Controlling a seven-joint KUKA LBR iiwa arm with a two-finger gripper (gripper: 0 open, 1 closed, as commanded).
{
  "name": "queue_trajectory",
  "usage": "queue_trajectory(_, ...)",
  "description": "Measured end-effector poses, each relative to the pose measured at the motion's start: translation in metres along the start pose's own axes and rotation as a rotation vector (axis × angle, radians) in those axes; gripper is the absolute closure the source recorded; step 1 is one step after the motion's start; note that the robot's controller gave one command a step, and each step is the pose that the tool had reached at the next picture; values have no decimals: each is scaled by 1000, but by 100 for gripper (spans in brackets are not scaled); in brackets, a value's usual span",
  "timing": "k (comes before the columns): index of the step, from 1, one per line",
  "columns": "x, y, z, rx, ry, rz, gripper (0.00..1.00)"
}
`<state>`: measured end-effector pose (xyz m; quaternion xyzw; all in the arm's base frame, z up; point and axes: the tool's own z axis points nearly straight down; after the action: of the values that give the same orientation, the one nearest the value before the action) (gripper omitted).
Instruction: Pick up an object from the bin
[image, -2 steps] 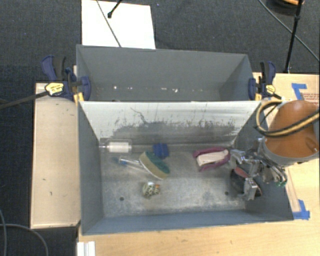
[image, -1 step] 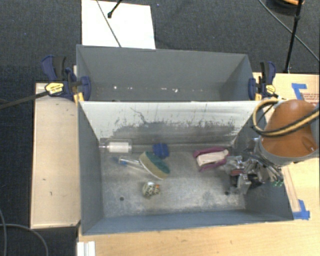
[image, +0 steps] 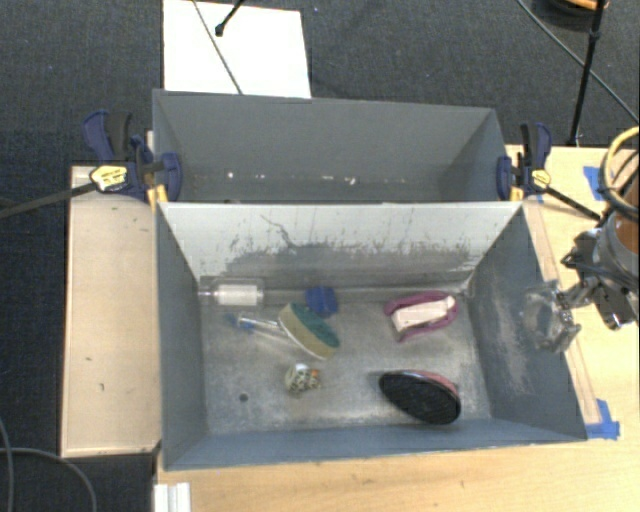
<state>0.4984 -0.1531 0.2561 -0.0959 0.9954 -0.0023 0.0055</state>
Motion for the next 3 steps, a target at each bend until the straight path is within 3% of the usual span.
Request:
queue_trajectory(1, 15, 10, 87, -10, 11, -328, 100)
queue_trajectory(2, 14, 10, 85, -8, 8, -325, 0)
queue_trajectory(3, -9, 52, 168, -12, 8, -340, 0)
